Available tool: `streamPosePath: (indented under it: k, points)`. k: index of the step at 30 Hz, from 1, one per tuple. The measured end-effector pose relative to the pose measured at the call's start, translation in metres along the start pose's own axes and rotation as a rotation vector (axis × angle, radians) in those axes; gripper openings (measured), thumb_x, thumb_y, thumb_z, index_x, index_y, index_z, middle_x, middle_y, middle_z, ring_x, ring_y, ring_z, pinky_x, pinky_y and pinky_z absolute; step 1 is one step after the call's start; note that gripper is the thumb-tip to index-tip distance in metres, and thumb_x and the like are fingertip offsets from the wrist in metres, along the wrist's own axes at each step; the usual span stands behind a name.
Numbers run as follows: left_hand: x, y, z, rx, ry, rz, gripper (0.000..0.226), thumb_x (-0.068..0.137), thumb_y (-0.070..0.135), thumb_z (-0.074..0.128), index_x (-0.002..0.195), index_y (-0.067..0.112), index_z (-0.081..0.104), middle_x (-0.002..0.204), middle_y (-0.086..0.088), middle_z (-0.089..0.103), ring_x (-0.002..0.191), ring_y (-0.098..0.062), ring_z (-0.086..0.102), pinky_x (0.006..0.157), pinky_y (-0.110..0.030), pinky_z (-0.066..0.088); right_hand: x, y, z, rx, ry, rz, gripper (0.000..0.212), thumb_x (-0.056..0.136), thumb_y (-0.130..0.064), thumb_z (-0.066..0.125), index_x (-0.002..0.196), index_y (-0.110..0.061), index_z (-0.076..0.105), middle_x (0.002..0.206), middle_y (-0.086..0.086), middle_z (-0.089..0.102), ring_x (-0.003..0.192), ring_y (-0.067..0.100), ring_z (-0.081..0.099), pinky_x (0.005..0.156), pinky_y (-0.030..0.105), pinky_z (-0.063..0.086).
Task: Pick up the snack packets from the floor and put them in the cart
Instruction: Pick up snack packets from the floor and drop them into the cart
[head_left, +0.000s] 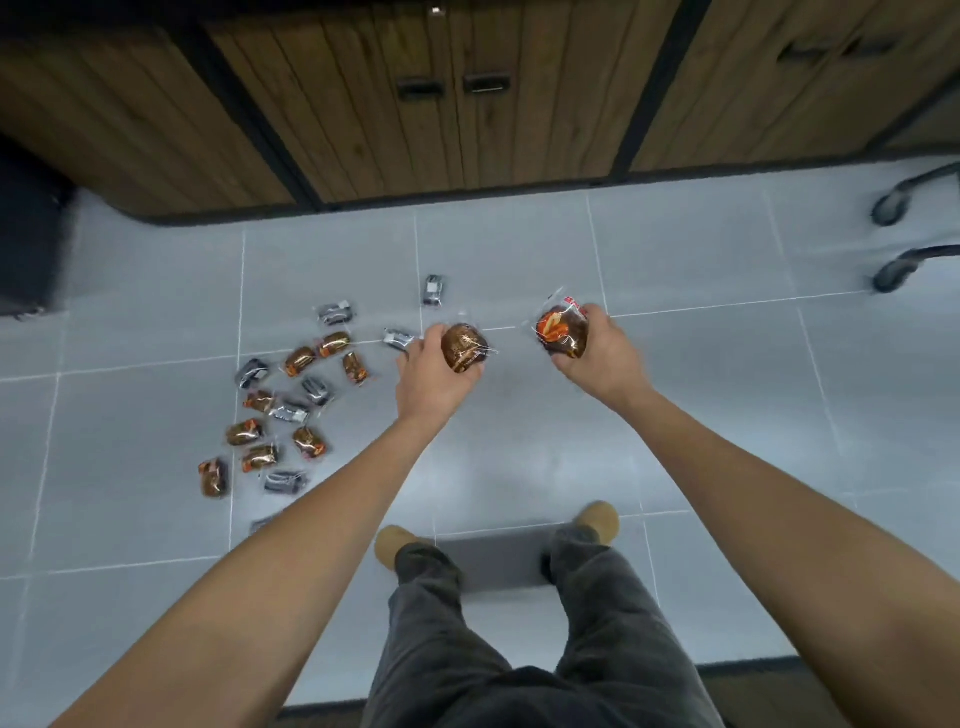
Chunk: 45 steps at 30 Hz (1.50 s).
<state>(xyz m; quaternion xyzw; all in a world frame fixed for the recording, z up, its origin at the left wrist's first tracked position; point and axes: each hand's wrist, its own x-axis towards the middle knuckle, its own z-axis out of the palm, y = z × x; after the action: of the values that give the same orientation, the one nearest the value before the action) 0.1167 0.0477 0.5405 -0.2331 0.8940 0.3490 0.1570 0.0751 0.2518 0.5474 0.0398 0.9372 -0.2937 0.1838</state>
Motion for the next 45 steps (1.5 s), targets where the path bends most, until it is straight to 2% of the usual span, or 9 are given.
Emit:
streamPosePath:
  k: [12, 17, 21, 24, 29, 33, 39, 42, 45]
  points:
    - [-0.033, 0.266, 0.156, 0.079, -0.127, 0.231, 0.063, 0.077, 0.042, 0.070, 0.130, 0.024, 0.042, 0.128, -0.007, 0.051, 0.124, -0.030, 0.040, 0.094, -0.034, 0.040, 0.008, 0.196, -0.208, 0.108, 0.180, 0.166, 0.057, 0.077, -0.035, 0.069, 0.125, -0.016, 0.044, 0.118, 0.009, 0.059, 0.108, 0.030, 0.058, 0.085, 0.037, 0.049]
    - [-0.022, 0.347, 0.204, 0.133, -0.173, 0.353, 0.065, 0.073, 0.053, 0.069, 0.127, 0.028, 0.043, 0.125, -0.001, 0.057, 0.116, -0.028, 0.051, 0.093, -0.039, 0.047, 0.014, 0.263, -0.270, 0.206, 0.277, 0.236, 0.053, 0.076, -0.033, 0.069, 0.121, -0.016, 0.047, 0.117, 0.010, 0.060, 0.104, 0.029, 0.059, 0.086, 0.039, 0.049]
    - [-0.007, 0.414, 0.250, 0.172, -0.216, 0.449, 0.069, 0.073, 0.055, 0.068, 0.131, 0.029, 0.042, 0.125, -0.001, 0.057, 0.115, -0.026, 0.053, 0.092, -0.039, 0.048, 0.029, 0.316, -0.313, 0.248, 0.344, 0.300, 0.053, 0.078, -0.032, 0.068, 0.123, -0.016, 0.046, 0.116, 0.008, 0.060, 0.106, 0.028, 0.057, 0.079, 0.033, 0.043]
    - [0.010, 0.470, 0.290, 0.182, -0.242, 0.494, 0.067, 0.070, 0.057, 0.066, 0.128, 0.032, 0.043, 0.121, 0.001, 0.059, 0.112, -0.026, 0.054, 0.091, -0.042, 0.049, 0.047, 0.355, -0.349, 0.261, 0.395, 0.330, 0.051, 0.075, -0.030, 0.069, 0.120, -0.017, 0.049, 0.110, 0.004, 0.063, 0.101, 0.027, 0.060, 0.081, 0.037, 0.049]
    - [0.030, 0.572, 0.357, 0.190, -0.314, 0.563, 0.062, 0.072, 0.057, 0.063, 0.127, 0.034, 0.045, 0.118, 0.003, 0.060, 0.110, -0.024, 0.055, 0.087, -0.039, 0.048, 0.079, 0.419, -0.420, 0.233, 0.421, 0.447, 0.051, 0.076, -0.029, 0.069, 0.121, -0.016, 0.048, 0.111, 0.004, 0.061, 0.100, 0.026, 0.058, 0.082, 0.036, 0.049]
    - [0.034, 0.659, 0.407, 0.197, -0.363, 0.649, 0.063, 0.073, 0.059, 0.061, 0.128, 0.035, 0.043, 0.115, 0.004, 0.060, 0.105, -0.021, 0.056, 0.083, -0.036, 0.049, 0.099, 0.469, -0.478, 0.291, 0.492, 0.539, 0.049, 0.075, -0.030, 0.068, 0.119, -0.018, 0.049, 0.104, 0.002, 0.063, 0.089, 0.023, 0.059, 0.078, 0.035, 0.050]
    - [0.022, 0.775, 0.479, 0.283, -0.488, 0.786, 0.061, 0.072, 0.061, 0.060, 0.124, 0.033, 0.046, 0.113, 0.003, 0.062, 0.103, -0.023, 0.058, 0.086, -0.038, 0.050, 0.115, 0.543, -0.546, 0.355, 0.588, 0.629, 0.055, 0.075, -0.028, 0.068, 0.124, -0.017, 0.047, 0.113, 0.005, 0.061, 0.100, 0.026, 0.058, 0.083, 0.038, 0.050]
    - [0.014, 0.821, 0.516, 0.298, -0.489, 0.830, 0.059, 0.075, 0.060, 0.060, 0.126, 0.034, 0.045, 0.115, 0.004, 0.062, 0.104, -0.022, 0.059, 0.087, -0.036, 0.049, 0.125, 0.583, -0.574, 0.356, 0.598, 0.663, 0.050, 0.076, -0.028, 0.067, 0.121, -0.015, 0.048, 0.113, 0.006, 0.061, 0.101, 0.027, 0.057, 0.078, 0.034, 0.046]
    - [0.007, 0.863, 0.556, 0.296, -0.482, 0.848, 0.056, 0.078, 0.058, 0.061, 0.125, 0.034, 0.045, 0.115, 0.007, 0.061, 0.105, -0.021, 0.058, 0.087, -0.036, 0.048, 0.137, 0.631, -0.606, 0.361, 0.589, 0.651, 0.051, 0.075, -0.028, 0.068, 0.121, -0.015, 0.049, 0.112, 0.007, 0.061, 0.100, 0.027, 0.058, 0.080, 0.037, 0.049]
